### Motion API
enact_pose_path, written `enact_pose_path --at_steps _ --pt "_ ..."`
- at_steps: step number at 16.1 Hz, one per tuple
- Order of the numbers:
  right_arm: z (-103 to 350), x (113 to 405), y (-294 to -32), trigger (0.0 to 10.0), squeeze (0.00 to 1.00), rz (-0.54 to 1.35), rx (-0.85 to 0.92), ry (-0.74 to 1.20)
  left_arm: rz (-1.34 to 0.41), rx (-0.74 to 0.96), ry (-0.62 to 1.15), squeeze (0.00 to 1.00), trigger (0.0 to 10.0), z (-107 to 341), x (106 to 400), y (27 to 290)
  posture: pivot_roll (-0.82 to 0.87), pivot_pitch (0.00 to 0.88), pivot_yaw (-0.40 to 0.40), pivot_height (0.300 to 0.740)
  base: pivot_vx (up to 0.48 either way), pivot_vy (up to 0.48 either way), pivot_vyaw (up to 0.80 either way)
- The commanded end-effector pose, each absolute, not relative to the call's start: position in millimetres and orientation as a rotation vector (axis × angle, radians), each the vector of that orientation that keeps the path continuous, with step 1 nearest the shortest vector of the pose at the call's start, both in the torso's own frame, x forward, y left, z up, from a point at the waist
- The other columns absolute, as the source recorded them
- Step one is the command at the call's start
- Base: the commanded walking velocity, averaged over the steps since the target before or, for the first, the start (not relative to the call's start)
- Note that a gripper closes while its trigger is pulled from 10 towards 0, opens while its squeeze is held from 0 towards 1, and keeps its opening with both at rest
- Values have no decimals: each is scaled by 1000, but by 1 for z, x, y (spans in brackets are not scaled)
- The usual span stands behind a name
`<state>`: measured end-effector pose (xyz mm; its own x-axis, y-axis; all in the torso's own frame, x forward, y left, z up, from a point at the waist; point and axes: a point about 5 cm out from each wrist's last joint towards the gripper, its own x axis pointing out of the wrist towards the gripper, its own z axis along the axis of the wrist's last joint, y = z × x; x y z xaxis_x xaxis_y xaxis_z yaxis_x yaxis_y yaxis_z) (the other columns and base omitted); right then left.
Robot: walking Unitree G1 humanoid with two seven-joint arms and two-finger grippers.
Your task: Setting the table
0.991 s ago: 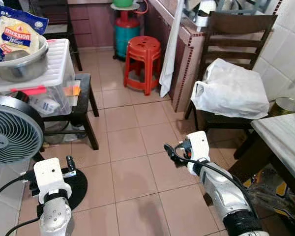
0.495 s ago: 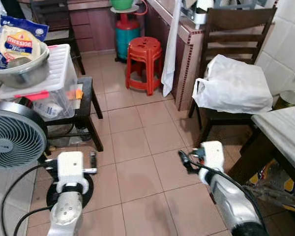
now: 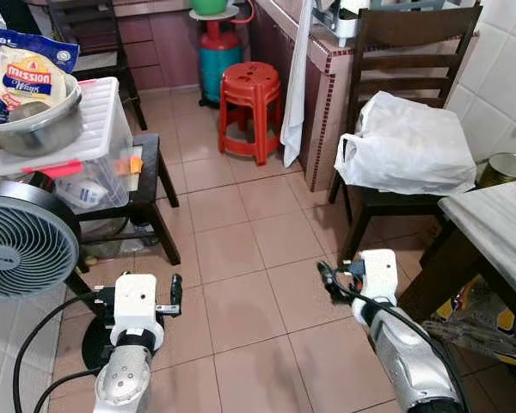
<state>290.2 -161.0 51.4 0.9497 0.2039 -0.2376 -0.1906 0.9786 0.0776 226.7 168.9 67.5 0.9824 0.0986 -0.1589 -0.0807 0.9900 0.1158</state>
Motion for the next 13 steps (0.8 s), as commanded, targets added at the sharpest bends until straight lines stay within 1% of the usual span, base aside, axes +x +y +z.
enact_pose_path --at_steps 1,2,3,4,5,6,9,11,13 --pt "57 293 -162 10000 0 190 11 222 100 111 159 0 10000 67 227 170 -40 71 8 740 0 0 0" --pt "54 294 -162 10000 0 211 9 263 113 119 158 0 10000 67 226 170 -16 75 -6 740 0 0 0" --pt "59 294 -160 10000 0 271 41 242 132 98 154 0 10000 69 225 173 -15 86 -12 740 0 0 0" --pt "59 294 -157 10000 0 290 -3 236 142 111 161 0 10000 66 223 176 -9 81 -17 740 0 0 0" --pt "57 295 -157 10000 0 281 13 264 151 104 168 0 10000 65 222 177 4 90 -17 740 0 0 0" --pt "56 296 -157 10000 0 281 43 272 168 84 174 0 10000 64 221 178 11 88 -16 740 0 0 -763" --pt "53 297 -150 10000 0 292 45 287 182 63 181 0 10000 63 219 180 15 86 6 740 0 0 -752" --pt "53 297 -147 10000 0 291 56 286 144 85 169 0 10000 63 219 179 9 84 21 740 0 0 -734" --pt "51 296 -147 10000 0 290 50 294 132 52 178 0 10000 61 221 178 0 84 26 740 0 0 -716"
